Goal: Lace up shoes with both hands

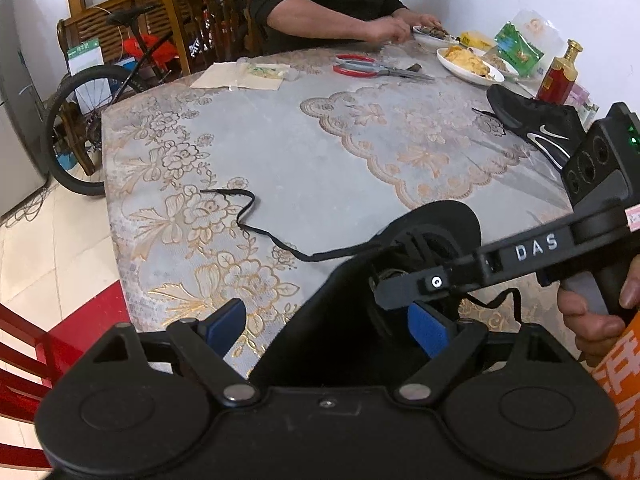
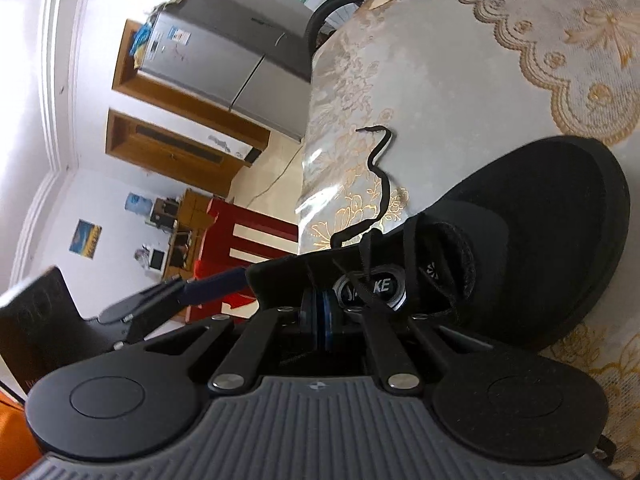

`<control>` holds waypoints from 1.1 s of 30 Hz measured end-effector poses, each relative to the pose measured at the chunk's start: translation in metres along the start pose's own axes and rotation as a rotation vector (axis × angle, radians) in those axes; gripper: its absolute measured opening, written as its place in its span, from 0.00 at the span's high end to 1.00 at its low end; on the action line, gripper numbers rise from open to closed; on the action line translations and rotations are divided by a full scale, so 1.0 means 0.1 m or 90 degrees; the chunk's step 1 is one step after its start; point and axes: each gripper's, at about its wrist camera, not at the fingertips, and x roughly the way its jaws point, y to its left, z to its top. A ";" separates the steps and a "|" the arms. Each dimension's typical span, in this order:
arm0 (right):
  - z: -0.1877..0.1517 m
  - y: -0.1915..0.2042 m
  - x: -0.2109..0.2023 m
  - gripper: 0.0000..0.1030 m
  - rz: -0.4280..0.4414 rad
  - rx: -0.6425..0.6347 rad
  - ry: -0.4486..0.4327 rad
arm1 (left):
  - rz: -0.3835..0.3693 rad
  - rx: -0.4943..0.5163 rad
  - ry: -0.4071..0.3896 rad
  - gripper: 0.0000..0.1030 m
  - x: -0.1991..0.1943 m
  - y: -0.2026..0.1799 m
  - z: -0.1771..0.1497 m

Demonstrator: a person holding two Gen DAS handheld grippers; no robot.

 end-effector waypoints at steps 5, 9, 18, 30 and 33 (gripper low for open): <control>-0.02 -0.03 -0.07 0.96 0.046 0.032 -0.009 | -0.010 0.004 0.015 0.16 0.04 -0.01 -0.03; 0.00 0.06 -0.11 0.96 0.052 0.016 -0.036 | -0.013 0.000 0.023 0.16 0.06 0.00 -0.06; -0.06 0.19 -0.15 0.96 -0.009 -0.070 -0.004 | -0.009 -0.006 0.026 0.16 0.07 0.03 -0.06; -0.22 0.32 -0.17 0.96 -0.051 -0.159 -0.042 | 0.051 -0.033 0.001 0.16 0.02 0.16 -0.01; -0.27 0.31 -0.11 0.96 -0.069 -0.168 -0.070 | 0.058 -0.032 0.011 0.16 0.06 0.15 -0.04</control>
